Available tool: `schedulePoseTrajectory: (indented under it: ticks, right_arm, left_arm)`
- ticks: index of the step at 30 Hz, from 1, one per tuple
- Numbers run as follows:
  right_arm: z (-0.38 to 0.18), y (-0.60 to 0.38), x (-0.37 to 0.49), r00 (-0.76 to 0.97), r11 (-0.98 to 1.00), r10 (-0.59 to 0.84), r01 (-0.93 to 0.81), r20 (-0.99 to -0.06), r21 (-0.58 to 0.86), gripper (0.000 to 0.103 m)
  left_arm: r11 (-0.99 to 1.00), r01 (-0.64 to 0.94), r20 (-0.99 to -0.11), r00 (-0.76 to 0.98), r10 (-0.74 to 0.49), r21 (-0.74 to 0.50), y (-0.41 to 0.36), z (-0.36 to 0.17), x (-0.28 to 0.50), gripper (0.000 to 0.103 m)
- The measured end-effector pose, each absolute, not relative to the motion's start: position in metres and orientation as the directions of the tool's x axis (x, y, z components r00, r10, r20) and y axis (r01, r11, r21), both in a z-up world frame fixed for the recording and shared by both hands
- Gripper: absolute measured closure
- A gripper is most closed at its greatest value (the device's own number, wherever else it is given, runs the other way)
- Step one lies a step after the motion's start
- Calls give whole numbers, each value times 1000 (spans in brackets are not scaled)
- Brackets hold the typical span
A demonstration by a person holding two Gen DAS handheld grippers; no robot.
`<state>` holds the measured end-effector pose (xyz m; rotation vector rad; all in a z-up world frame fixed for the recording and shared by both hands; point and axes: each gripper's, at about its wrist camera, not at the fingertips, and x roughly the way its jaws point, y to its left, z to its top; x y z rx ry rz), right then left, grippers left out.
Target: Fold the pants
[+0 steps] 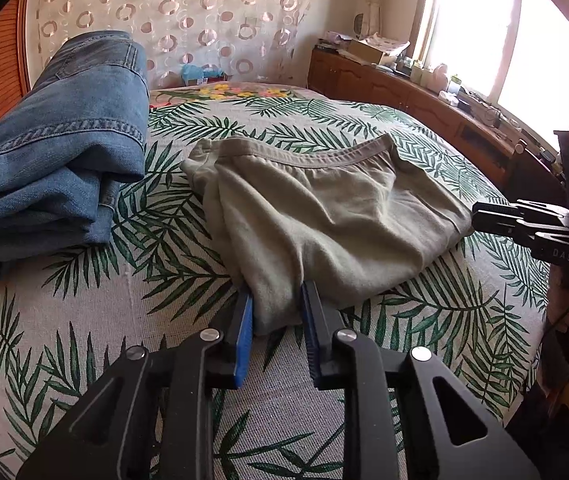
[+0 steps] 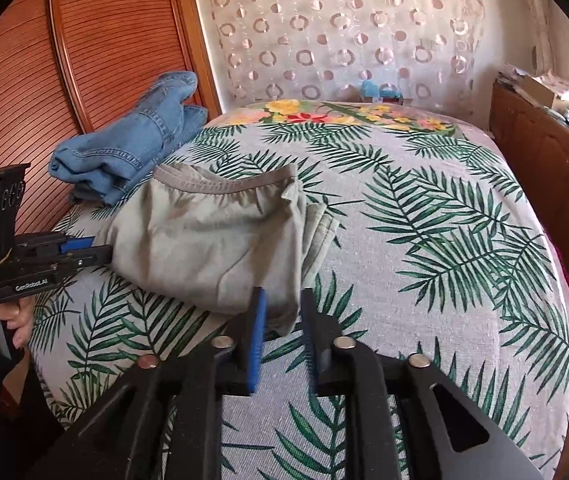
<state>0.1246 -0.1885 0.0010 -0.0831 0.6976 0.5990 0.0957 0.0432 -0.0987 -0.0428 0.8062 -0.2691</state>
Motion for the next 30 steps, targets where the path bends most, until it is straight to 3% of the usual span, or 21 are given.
schedulePoseTrajectory:
  ticks: [4,9,11,18,30]
  right_arm:
    - [-5,-184,129,578,824,484,-554,-657,119,74]
    - [-10,-178,136,558,822,475,-558,-681,116,74]
    - [-10,-175,135,555,812,476,-575,-682,99,93]
    - [-4,-184,122,592,815,477,-574,-650,76,98]
    - [-2,-210,82,594,825,472,-558,-652,89,100]
  left_arm:
    - [965,221,-706,662,-253,-139,42,-98,96,79]
    - [966,221,-694,676,-249,-131,41,-94,93,89]
    - [968,214,-678,693,-244,-129,41,-90,90,90]
    - [964,233,-635,727,-261,-130,38,-68,71,90]
    - [960,242,-673,687,-273,-143,35,-82,51,90]
